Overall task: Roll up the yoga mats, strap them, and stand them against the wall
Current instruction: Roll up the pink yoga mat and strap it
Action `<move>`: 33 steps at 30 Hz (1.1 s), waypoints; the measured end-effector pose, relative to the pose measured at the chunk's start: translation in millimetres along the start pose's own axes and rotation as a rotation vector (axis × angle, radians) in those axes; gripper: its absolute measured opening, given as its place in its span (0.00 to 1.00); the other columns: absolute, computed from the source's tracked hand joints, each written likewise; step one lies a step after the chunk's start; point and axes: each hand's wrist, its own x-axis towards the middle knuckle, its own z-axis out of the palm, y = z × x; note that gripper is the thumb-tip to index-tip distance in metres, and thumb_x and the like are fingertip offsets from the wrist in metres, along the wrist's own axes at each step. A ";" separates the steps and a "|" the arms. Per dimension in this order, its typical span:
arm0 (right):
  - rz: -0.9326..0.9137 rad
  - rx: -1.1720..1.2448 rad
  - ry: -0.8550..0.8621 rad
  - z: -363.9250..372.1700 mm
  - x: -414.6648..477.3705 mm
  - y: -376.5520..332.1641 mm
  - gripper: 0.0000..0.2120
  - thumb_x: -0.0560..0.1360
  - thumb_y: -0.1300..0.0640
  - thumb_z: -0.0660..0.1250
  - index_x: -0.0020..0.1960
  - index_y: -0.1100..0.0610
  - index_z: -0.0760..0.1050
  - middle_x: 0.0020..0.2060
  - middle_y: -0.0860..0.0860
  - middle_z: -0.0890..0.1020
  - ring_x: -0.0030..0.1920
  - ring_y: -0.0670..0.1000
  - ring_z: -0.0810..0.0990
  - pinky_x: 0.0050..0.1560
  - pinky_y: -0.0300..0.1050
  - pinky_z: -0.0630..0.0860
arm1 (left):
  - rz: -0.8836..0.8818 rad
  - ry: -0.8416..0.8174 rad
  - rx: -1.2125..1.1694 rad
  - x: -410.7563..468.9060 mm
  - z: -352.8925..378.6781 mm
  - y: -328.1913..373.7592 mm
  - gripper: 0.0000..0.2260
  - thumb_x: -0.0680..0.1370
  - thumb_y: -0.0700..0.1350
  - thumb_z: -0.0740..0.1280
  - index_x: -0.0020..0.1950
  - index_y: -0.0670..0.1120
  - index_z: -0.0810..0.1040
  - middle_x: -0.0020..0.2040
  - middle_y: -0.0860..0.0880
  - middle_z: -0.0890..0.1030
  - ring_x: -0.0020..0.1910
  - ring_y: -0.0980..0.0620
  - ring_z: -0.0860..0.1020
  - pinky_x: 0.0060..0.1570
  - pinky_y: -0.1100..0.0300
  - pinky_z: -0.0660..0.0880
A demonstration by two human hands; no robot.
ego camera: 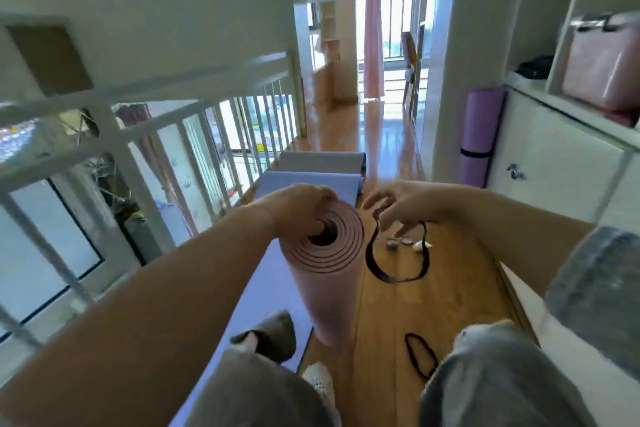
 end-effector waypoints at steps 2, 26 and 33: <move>0.026 0.029 -0.174 6.5 -14.6 -16.2 0.24 0.69 0.61 0.73 0.62 0.48 0.70 0.63 0.61 0.76 0.62 0.66 0.74 0.48 0.44 0.81 | 0.045 -0.006 0.002 -14.0 -8.7 12.5 0.24 0.77 0.42 0.65 0.73 0.50 0.66 0.67 0.47 0.73 0.63 0.47 0.72 0.58 0.56 0.70; 0.327 0.000 -0.395 40.1 -66.7 -29.2 0.23 0.73 0.38 0.64 0.49 0.59 0.74 0.39 0.56 0.81 0.25 0.45 0.61 0.43 0.45 0.80 | 0.187 -0.367 -0.084 -48.7 -7.7 62.0 0.18 0.77 0.32 0.62 0.65 0.45 0.74 0.58 0.45 0.76 0.57 0.48 0.75 0.50 0.63 0.74; 0.315 -0.057 -0.393 27.7 -65.6 -25.7 0.30 0.66 0.35 0.67 0.53 0.59 0.75 0.35 0.52 0.79 0.26 0.45 0.62 0.40 0.43 0.80 | 0.215 -0.338 -0.187 -48.7 0.3 51.2 0.22 0.78 0.35 0.62 0.69 0.52 0.71 0.59 0.51 0.76 0.57 0.52 0.75 0.49 0.66 0.73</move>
